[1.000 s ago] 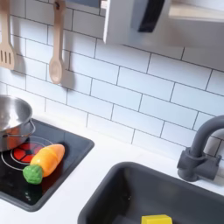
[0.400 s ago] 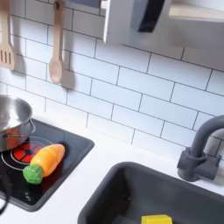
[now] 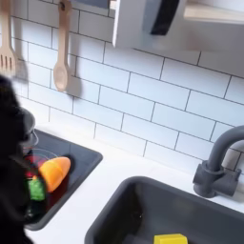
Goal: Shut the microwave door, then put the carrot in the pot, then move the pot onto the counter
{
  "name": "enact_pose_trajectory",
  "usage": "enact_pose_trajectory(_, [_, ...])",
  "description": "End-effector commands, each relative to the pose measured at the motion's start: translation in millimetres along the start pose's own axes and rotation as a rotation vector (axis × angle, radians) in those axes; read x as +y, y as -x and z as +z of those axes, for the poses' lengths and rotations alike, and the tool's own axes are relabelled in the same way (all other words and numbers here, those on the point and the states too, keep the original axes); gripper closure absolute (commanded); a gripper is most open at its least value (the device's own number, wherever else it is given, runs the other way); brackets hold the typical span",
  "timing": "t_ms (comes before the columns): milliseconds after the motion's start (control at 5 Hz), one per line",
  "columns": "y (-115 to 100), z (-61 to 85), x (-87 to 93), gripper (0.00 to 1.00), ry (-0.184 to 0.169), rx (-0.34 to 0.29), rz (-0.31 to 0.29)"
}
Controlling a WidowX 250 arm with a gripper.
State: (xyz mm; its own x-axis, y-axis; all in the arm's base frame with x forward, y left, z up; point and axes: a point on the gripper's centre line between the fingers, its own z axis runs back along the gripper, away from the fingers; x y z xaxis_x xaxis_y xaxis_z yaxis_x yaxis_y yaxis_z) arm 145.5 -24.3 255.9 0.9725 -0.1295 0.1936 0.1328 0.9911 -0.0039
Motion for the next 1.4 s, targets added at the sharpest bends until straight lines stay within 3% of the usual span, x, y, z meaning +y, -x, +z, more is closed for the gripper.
enact_pose_trajectory(0, [-16,0.3,-10.6,0.00,0.023,-0.028,-0.057])
enact_pose_trajectory(600, [-29,0.4,-22.6,0.00,0.066,-0.060,-0.106])
enact_pose_trajectory(1200, [-55,2.6,-31.9,0.00,0.088,-0.100,-0.148])
